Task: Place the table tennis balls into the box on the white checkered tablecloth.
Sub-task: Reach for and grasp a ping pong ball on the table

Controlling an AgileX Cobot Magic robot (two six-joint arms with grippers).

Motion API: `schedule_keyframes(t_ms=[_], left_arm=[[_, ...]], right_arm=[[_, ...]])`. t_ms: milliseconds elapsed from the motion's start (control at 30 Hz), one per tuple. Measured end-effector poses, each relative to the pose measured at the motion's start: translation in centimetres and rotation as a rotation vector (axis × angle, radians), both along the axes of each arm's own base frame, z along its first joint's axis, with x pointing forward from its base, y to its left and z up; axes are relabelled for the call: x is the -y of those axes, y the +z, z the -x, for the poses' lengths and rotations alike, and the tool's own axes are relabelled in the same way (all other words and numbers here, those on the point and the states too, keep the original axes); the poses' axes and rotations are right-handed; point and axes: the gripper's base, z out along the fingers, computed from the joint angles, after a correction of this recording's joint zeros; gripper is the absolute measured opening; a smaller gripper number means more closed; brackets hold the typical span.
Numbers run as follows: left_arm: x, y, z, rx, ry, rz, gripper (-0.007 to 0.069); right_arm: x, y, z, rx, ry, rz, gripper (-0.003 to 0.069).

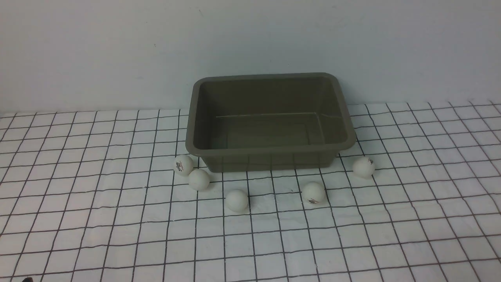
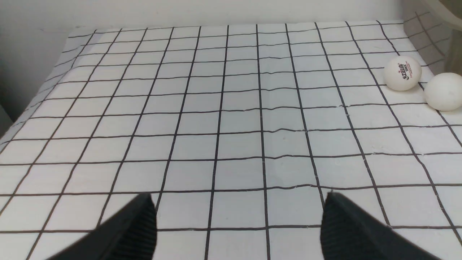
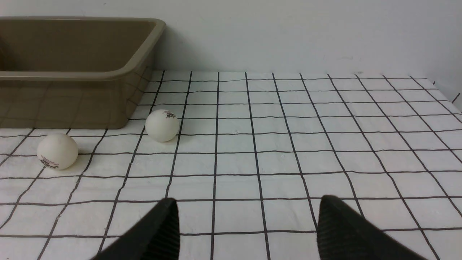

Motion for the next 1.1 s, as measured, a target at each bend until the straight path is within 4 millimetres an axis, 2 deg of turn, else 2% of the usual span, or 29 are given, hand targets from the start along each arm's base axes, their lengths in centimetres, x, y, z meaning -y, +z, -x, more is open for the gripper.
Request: schedule_keyframes(t_ms=[967,1033,1100], left_arm=[[0.0,0.0,0.0,0.0,0.0,0.0,0.0552],[0.0,0.0,0.0,0.0,0.0,0.0,0.0552],[0.0,0.0,0.0,0.0,0.0,0.0,0.0552]], right_arm=[[0.0,0.1,0.0,0.012,-0.003,-0.01,0.0462],[-0.1,1.1,0.1,0.036,-0.002,-0.065,0.0462],[-0.2,3.9,0.5,0.114,0.006,-0.104,0.0462]])
